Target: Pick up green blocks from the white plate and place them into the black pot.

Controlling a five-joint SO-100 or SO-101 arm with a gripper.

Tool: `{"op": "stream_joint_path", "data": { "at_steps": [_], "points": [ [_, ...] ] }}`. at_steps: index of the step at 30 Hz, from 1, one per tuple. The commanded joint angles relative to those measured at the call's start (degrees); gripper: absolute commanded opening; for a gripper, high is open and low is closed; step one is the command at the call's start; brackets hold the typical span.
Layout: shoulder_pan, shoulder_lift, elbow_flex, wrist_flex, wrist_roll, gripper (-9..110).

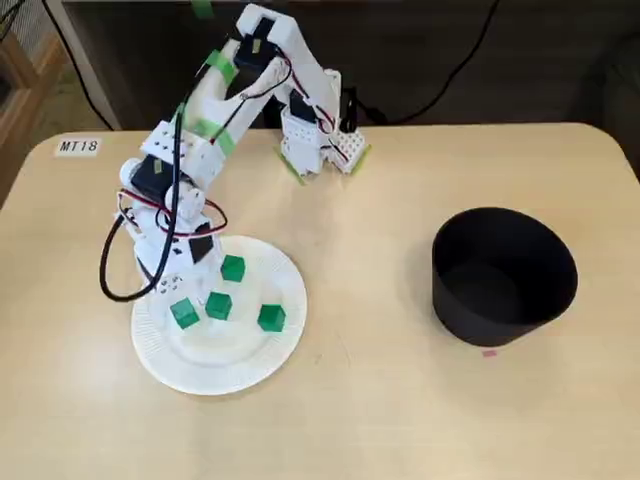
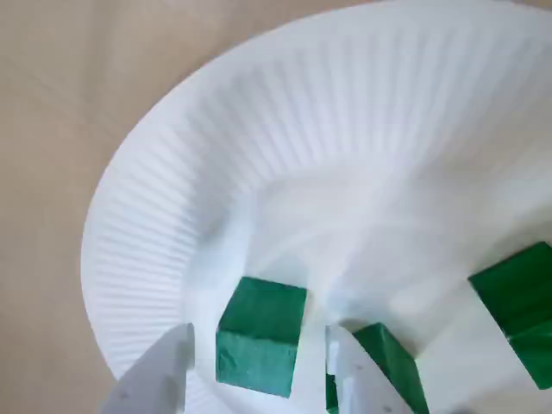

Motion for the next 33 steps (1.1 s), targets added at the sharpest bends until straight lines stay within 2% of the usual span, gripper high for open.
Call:
{"op": "stream_joint_path", "data": {
  "at_steps": [1,6,13,19,25,31,33],
  "points": [
    [0.9,0.0,-3.5,-1.1,0.7,15],
    [1.5,-2.0,-5.2,-1.9,2.2,-2],
    [1.2,-1.3,-7.5,-1.6,0.8,-2],
    [-1.8,7.6,-12.2,-1.5,-1.5,-2],
    [-15.1,17.5,-12.7,0.5,-9.2,-2],
    [-35.4,25.4,-19.1,17.2,-18.2,-2],
    [-43.7,27.2,-19.8,19.4,-18.5,-2]
  ]
}}
